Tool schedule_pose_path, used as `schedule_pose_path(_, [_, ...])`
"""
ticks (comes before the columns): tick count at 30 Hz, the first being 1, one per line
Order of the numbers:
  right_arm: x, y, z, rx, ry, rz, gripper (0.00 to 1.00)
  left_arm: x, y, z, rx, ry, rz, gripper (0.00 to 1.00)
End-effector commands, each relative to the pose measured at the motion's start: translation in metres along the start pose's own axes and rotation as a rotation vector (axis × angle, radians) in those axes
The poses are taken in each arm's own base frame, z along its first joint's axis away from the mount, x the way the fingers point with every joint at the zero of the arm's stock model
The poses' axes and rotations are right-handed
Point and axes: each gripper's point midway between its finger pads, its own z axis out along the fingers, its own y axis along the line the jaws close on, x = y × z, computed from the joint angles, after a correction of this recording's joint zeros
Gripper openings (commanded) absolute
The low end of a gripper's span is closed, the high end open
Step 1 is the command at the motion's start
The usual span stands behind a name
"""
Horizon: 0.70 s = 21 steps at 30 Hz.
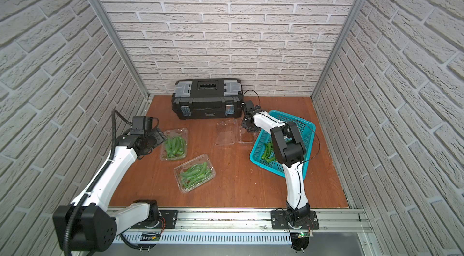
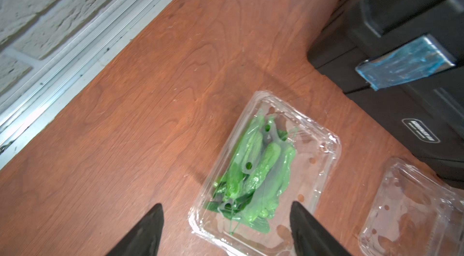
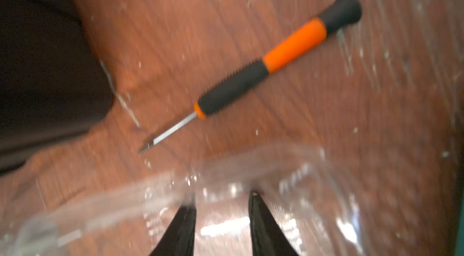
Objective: Take small green peppers out of containers
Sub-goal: Move the packing box to the center of the board, then move the distractor to the center of the board.
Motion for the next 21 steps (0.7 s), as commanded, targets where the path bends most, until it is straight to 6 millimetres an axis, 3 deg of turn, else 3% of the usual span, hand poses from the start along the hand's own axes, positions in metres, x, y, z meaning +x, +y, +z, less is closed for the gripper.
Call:
schedule_pose_path(1, [-0.020, -0.023, -0.002, 0.095, -0.049, 0.089, 0.37, 0.009, 0.008, 0.000, -0.002, 0.044, -0.037, 0.80])
schedule_pose_path(6, [-0.057, -0.050, -0.002, 0.157, -0.135, 0.184, 0.37, 0.009, 0.003, 0.004, 0.005, 0.070, -0.038, 0.80])
schedule_pose_path(13, [-0.103, -0.060, -0.006, 0.186, -0.238, 0.204, 0.37, 0.010, -0.003, 0.008, 0.009, 0.075, -0.058, 0.81])
schedule_pose_path(15, [-0.110, -0.058, -0.006, 0.174, -0.261, 0.216, 0.37, 0.011, -0.004, 0.007, 0.005, 0.074, -0.057, 0.82])
schedule_pose_path(18, [-0.118, -0.039, -0.011, 0.104, -0.285, 0.206, 0.37, 0.015, -0.005, 0.005, -0.004, 0.075, -0.047, 0.82])
schedule_pose_path(21, [-0.129, -0.016, -0.036, 0.072, -0.374, 0.140, 0.37, 0.018, -0.006, 0.006, -0.015, 0.075, -0.040, 0.83])
